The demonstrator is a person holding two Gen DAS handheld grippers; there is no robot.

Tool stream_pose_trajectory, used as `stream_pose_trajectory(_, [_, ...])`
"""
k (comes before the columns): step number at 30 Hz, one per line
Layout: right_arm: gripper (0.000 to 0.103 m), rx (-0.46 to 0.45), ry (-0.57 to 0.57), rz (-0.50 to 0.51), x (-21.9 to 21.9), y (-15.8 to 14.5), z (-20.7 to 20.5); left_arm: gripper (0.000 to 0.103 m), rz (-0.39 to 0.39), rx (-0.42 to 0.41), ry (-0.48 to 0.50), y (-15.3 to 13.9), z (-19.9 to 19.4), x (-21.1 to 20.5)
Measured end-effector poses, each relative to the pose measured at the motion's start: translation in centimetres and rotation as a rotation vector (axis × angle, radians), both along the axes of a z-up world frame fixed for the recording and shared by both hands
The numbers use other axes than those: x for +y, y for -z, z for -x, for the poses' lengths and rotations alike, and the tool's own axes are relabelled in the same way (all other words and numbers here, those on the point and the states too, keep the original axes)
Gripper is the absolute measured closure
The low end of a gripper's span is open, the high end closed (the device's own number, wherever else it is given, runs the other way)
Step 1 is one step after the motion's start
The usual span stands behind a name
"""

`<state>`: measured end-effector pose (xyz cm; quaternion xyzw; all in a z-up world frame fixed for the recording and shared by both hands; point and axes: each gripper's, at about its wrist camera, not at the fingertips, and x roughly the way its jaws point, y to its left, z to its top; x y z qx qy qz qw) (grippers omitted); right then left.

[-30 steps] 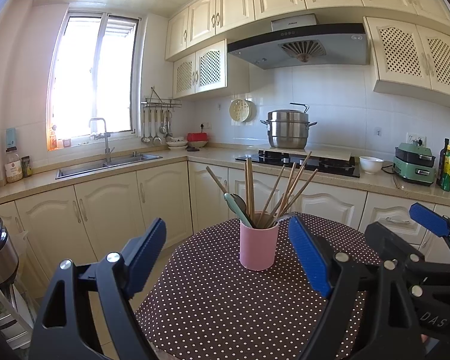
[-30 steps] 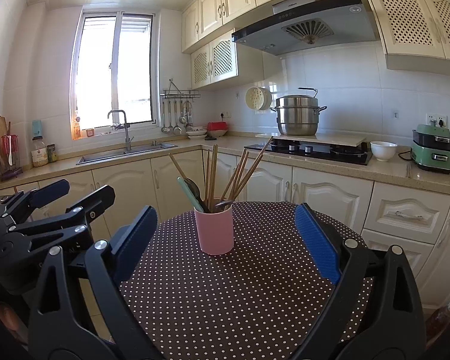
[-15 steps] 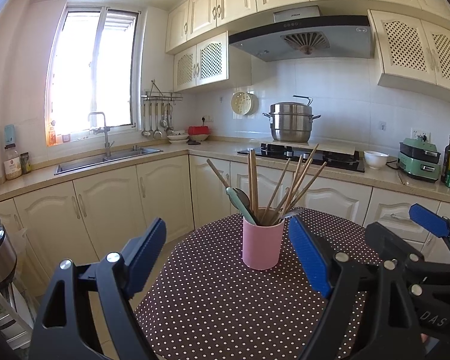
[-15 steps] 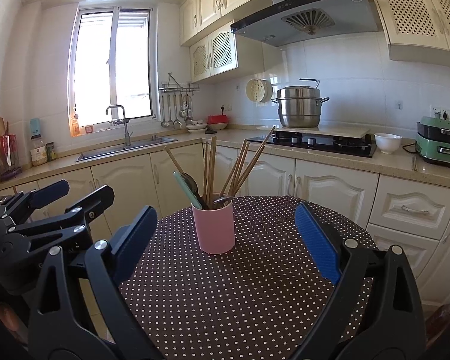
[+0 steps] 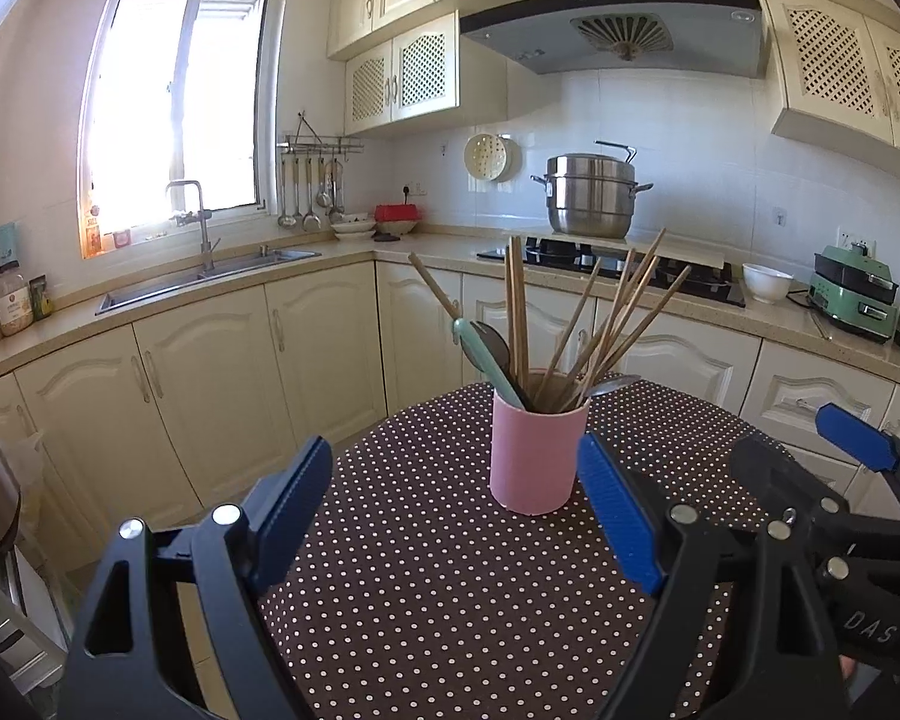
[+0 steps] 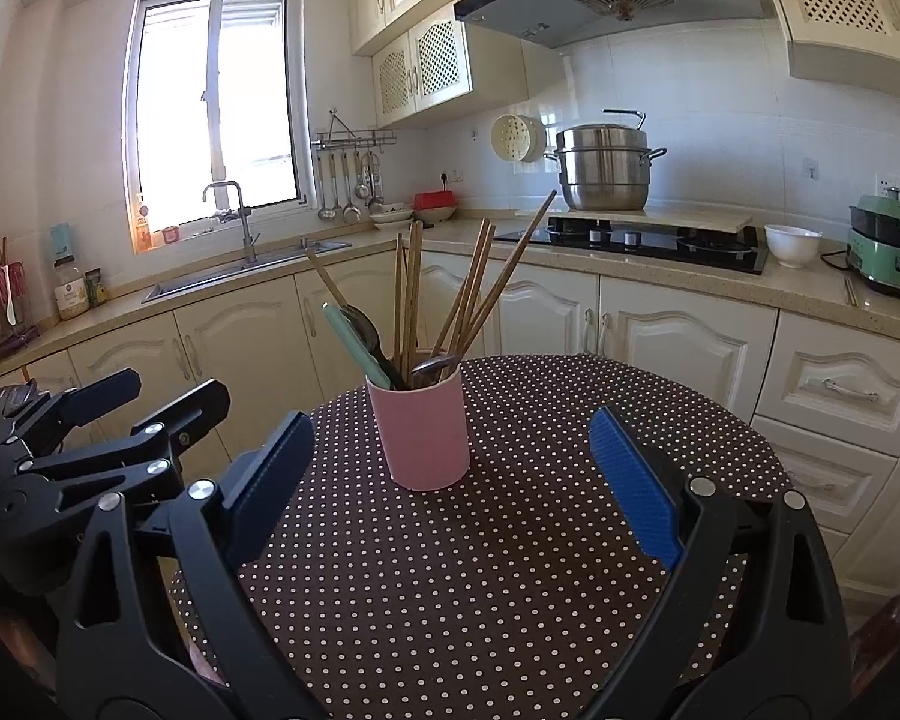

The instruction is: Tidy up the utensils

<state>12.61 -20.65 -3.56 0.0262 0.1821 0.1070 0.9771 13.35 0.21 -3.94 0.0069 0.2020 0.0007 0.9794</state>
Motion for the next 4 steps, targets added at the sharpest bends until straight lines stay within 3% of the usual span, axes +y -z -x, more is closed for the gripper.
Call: stream_pose_trajectory(4, [0.011,0.06,0.024,0.049,-0.9,1.6,-3.0,0.021,-0.012,0.052,-0.025,1.5,-1.8,0.2])
